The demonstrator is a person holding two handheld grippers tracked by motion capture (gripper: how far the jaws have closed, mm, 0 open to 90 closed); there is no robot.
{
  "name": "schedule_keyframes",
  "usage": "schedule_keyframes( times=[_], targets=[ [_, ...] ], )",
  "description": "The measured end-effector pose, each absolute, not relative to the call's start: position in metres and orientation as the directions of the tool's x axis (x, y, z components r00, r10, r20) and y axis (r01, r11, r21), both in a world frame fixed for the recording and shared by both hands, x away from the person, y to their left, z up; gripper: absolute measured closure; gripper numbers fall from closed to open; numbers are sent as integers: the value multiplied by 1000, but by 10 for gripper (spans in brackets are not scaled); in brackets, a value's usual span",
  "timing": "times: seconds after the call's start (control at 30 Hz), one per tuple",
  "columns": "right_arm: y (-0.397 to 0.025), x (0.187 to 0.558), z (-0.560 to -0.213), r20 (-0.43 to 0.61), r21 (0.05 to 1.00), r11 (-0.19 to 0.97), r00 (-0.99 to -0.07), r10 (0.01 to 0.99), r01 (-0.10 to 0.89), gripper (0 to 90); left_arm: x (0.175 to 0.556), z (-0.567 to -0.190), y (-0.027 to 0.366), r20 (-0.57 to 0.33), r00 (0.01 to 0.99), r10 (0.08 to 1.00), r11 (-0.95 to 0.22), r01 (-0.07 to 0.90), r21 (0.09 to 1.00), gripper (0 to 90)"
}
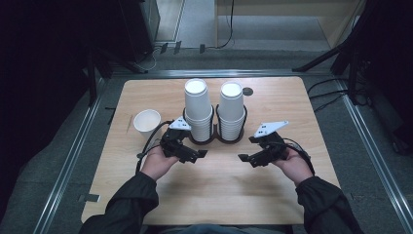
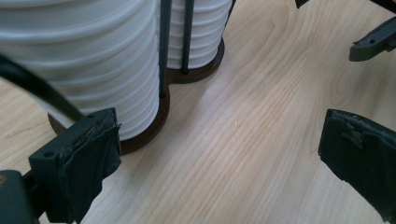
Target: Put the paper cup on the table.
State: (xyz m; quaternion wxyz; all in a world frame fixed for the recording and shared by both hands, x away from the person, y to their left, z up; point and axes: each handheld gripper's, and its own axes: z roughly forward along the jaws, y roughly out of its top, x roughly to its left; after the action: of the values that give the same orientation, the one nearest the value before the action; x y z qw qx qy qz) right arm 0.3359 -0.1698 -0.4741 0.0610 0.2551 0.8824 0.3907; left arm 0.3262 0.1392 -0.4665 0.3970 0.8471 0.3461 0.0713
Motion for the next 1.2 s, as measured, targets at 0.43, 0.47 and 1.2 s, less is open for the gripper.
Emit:
schedule_keyframes(
  times=[0.43,0.47,1.2],
  targets=[
    [-167,331,-474,87,719,575,-871,483,391,204,321,-466,117,-136,791,597,-476,485,733,0],
    [-167,331,-475,90,718,576,-872,481,391,204,321,-466,116,-135,793,594,-477,482,735,0],
    [-171,328,-476,74,707,592,-872,483,388,203,324,-471,113,-129,819,560,-514,465,720,0]
  ],
)
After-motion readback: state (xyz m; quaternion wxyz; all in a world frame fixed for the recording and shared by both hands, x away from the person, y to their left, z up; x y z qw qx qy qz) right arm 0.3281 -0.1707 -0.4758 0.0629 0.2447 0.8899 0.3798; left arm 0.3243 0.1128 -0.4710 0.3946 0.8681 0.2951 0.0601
